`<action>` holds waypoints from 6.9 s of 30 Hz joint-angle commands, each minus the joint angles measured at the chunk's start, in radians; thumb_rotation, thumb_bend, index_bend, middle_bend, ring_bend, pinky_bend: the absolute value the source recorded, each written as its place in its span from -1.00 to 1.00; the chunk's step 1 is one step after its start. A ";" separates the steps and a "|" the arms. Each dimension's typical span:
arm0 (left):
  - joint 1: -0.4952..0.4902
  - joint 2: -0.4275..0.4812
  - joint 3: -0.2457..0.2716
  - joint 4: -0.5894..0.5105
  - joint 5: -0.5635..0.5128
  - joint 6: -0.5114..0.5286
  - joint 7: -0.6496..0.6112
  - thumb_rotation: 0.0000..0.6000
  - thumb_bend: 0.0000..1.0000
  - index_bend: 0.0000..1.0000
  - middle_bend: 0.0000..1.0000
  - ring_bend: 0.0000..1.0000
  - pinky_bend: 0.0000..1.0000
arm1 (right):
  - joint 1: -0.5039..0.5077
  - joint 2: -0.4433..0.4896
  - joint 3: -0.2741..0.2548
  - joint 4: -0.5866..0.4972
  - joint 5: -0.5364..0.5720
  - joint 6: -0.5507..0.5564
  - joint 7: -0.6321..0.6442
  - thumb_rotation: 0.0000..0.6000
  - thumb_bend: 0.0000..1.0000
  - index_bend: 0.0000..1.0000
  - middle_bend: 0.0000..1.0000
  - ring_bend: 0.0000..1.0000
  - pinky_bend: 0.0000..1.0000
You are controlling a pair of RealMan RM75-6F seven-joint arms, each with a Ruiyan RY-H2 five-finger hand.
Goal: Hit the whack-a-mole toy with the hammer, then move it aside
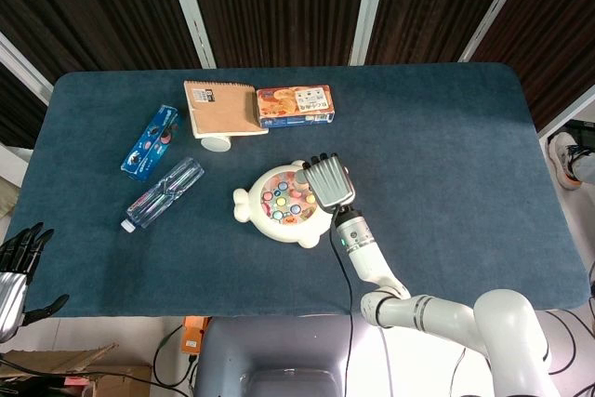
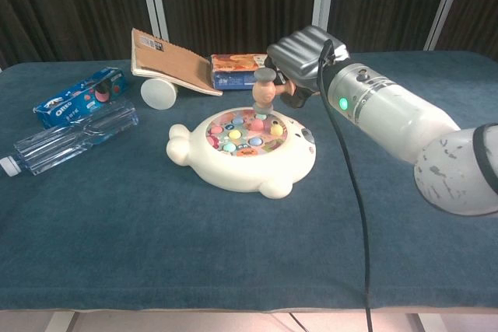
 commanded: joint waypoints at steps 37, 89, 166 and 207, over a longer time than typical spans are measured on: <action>0.006 0.006 -0.001 0.005 0.004 0.008 -0.016 1.00 -0.75 -1.00 -1.00 -1.00 -0.75 | 0.023 -0.049 -0.023 0.078 0.017 -0.022 -0.020 1.00 0.16 1.00 0.48 0.28 0.28; 0.014 0.005 -0.001 0.007 0.017 0.028 -0.016 1.00 -0.75 -1.00 -1.00 -1.00 -0.75 | -0.050 0.109 -0.081 -0.099 0.003 0.018 -0.011 1.00 0.16 1.00 0.48 0.28 0.28; 0.022 0.002 0.011 0.001 0.038 0.040 -0.002 1.00 -0.64 -1.00 -1.00 -1.00 -0.75 | -0.410 0.109 -0.216 0.405 -0.374 -0.004 0.861 1.00 -0.10 -0.27 -0.13 -0.29 0.03; 0.004 -0.055 0.017 -0.020 0.025 -0.017 0.163 1.00 -0.80 -1.00 -1.00 -1.00 -0.75 | -0.926 0.656 -0.419 -0.361 -0.520 0.572 0.843 1.00 -0.54 -1.00 -1.00 -1.00 -0.84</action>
